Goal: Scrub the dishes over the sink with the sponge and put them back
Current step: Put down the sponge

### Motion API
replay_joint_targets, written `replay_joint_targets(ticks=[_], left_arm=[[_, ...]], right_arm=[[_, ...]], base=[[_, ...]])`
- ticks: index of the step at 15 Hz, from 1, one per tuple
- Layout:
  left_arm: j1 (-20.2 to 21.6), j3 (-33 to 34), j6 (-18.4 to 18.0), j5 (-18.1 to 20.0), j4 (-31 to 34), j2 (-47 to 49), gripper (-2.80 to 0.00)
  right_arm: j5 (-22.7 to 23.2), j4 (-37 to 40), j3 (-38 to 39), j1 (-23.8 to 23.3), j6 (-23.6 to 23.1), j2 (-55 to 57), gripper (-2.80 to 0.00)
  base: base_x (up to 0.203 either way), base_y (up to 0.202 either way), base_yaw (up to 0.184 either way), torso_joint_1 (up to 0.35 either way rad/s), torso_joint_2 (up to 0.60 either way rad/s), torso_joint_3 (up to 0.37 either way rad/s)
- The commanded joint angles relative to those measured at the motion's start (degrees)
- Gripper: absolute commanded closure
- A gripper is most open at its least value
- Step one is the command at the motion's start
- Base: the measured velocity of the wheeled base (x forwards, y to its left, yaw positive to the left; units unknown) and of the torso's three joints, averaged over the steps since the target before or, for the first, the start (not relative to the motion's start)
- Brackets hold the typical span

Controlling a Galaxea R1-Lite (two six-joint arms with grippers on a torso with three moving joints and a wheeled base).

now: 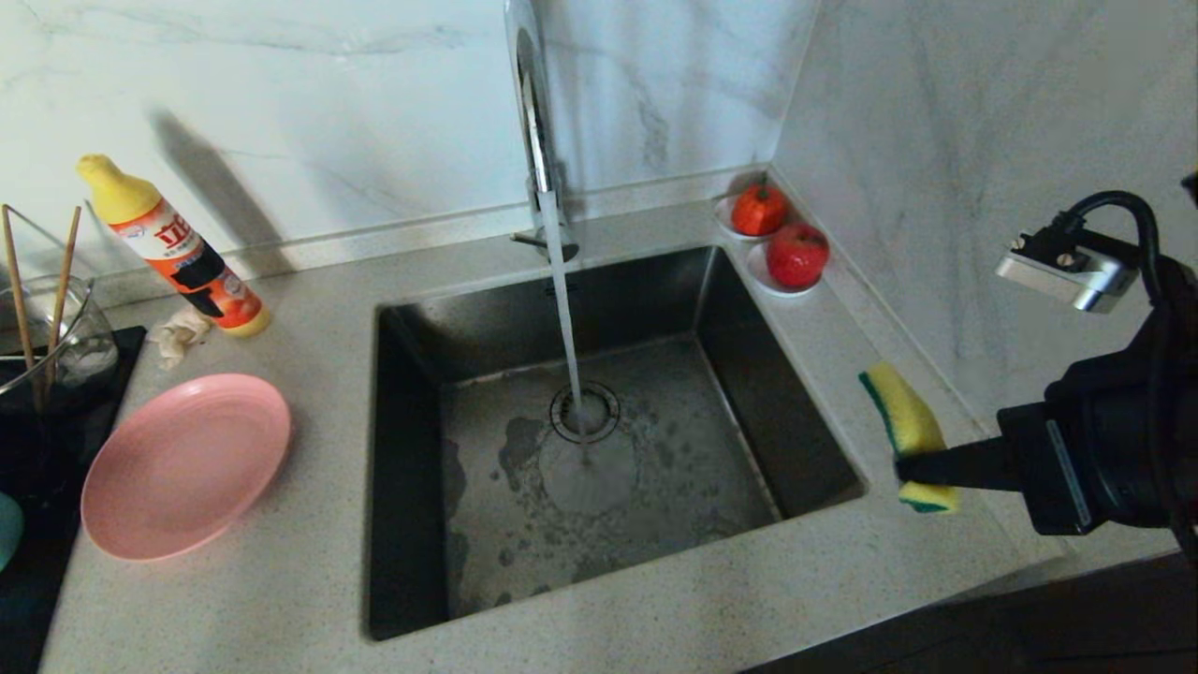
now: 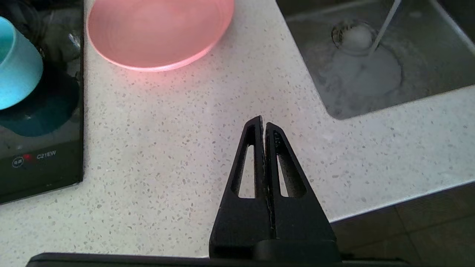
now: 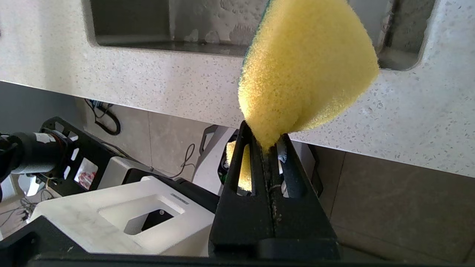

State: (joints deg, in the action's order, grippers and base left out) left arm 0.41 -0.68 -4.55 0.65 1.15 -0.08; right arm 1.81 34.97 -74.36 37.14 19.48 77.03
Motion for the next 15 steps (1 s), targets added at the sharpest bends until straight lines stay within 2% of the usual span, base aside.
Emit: replay_joint_targets(ticks=[1,4,8,13,15], left_arm=[[0.0,0.2,0.4,-0.1,0.1,-0.1,0.0],[0.0,0.2,1.6,-0.3,0.0,-0.1,0.0],[0.0,0.2,1.6,-0.3,0.0,-0.1,0.0],[0.0,0.2,1.6,-0.3,0.0,-0.1,0.0],[0.0,0.2,1.6,-0.3,0.0,-0.1,0.0]], right_arm=[[0.0,-0.2,0.3,0.0,0.1,1.3,0.0],[-0.9,0.4,0.5,-0.1,-1.2,0.6,0.0],[-11.3,0.7,6.2,0.0,-10.0,-1.2,0.0],[-13.4,0.2,13.2,0.7,-12.0,-1.9,0.0],[-14.5,-2.4,16.1,0.9,-12.5,-1.6,0.0]], base=[[0.0,0.0,0.0,0.0,0.0,0.0],[0.0,0.0,0.0,0.0,0.0,0.0],[0.0,0.0,0.0,0.0,0.0,0.0],[0.0,0.0,0.0,0.0,0.0,0.0],[0.0,0.0,0.0,0.0,0.0,0.0]])
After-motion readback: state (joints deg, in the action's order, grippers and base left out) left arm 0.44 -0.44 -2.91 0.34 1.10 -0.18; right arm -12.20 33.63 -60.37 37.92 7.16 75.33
